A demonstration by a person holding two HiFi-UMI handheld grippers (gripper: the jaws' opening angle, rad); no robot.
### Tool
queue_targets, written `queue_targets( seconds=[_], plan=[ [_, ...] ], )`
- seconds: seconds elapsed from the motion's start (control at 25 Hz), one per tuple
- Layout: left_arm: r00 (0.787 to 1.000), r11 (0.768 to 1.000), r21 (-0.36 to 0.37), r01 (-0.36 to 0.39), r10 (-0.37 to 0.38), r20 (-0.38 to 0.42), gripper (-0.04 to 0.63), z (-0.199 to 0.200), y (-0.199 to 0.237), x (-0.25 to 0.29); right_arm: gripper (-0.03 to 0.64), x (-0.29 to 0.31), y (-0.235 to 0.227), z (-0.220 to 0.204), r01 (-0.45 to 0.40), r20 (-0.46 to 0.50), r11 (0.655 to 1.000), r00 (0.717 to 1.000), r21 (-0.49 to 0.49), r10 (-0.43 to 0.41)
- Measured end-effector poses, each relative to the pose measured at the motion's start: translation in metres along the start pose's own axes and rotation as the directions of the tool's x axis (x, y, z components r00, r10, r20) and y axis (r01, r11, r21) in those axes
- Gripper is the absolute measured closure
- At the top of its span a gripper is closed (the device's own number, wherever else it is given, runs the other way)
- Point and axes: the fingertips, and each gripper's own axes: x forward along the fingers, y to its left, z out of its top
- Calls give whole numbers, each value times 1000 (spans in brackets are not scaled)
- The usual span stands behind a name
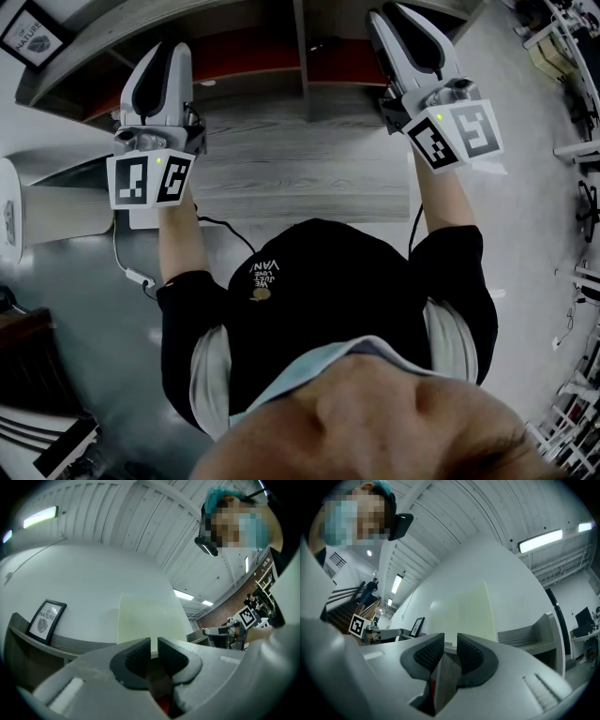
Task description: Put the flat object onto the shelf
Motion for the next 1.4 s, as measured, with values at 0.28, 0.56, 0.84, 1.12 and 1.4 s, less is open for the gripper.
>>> queue_targets(
  seconds=[0.28, 0.56, 0.84, 1.12, 1.4],
  plan=[
    [999, 998, -49, -29, 28, -18, 583, -15, -7, -14, 554, -12, 8, -24, 5, -1, 999, 1000, 50, -5],
    [997, 995, -81, -65, 61, -43, 594, -35, -13, -27, 600, -19, 26, -34, -14, -21, 1000, 1000, 14, 14],
    [994, 987, -134, -90, 79, -80, 594, -57, -23, -38, 617, -29, 30, -54, -22, -53, 997, 998, 70, 26],
    [991, 983, -153, -106, 92, -95, 594, -75, -30, -47, 617, -41, 33, -75, -1, -72, 993, 997, 118, 10],
    [987, 973, -191, -128, 106, -122, 594, -95, -39, -58, 617, -56, 42, -105, -2, -128, 982, 991, 187, 26]
  ],
)
